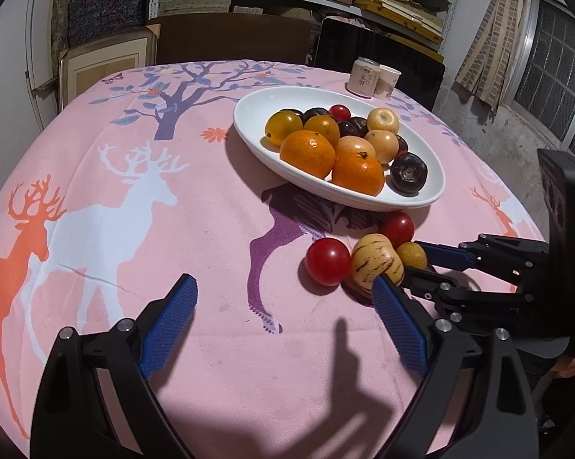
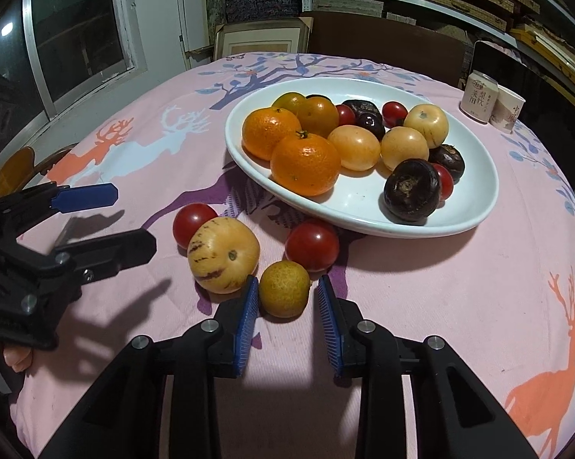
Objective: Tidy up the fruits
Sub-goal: 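Grasp a small yellow-brown fruit with the right tool, then grasp a red tomato with the left tool while the right tool holds its fruit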
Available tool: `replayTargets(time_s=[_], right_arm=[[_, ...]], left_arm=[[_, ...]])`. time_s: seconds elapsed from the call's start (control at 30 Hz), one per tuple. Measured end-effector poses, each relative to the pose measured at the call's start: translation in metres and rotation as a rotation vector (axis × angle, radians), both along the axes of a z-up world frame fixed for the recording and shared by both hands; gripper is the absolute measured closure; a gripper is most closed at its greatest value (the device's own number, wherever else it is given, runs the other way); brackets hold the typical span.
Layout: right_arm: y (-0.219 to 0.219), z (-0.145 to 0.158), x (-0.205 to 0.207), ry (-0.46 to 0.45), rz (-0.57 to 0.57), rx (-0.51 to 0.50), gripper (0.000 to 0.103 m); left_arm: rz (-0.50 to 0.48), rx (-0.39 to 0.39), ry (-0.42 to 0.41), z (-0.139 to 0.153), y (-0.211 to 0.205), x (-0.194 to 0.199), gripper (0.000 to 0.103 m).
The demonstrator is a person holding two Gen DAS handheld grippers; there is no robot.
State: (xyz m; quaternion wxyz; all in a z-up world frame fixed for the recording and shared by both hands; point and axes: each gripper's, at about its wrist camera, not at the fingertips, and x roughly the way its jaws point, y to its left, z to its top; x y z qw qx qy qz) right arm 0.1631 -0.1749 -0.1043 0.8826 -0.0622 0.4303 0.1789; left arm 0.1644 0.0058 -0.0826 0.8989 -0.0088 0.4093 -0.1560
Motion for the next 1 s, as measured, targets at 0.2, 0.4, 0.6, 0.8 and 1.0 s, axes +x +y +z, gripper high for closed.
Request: replayTargets(time_s=[0.2,0.4,0.6,0.8,1.0], right_arm=[[-0.015,0.001,-0.004,0.011,-0.024,0.072,0.076],[-0.062,0.009,-0.026,-0.017,-0.101,0.209,0.076],[-0.098,0.011,-0.039,-0.041,-0.208,0.227,0.076],[-0.104,0.014,-0.043,-0.075,-0.229,0.234,0.076],[-0.106,0.015,-0.048,-0.082,-0.216,0.243,0.076]], left_arm=[[-0.002,0.015,0.001,-0.002,-0.001,0.0,0.013],[-0.01,0.06,-0.025,-0.001,-0.009,-0.004,0.013],[-0.023,0.142,-0.076,0.001,-0.024,-0.012,0.013],[-0.078,0.241,-0.15,0.003,-0.052,-0.026,0.013],[-0.139,0.243,-0.118,-0.002,-0.073,-0.022,0.043]])
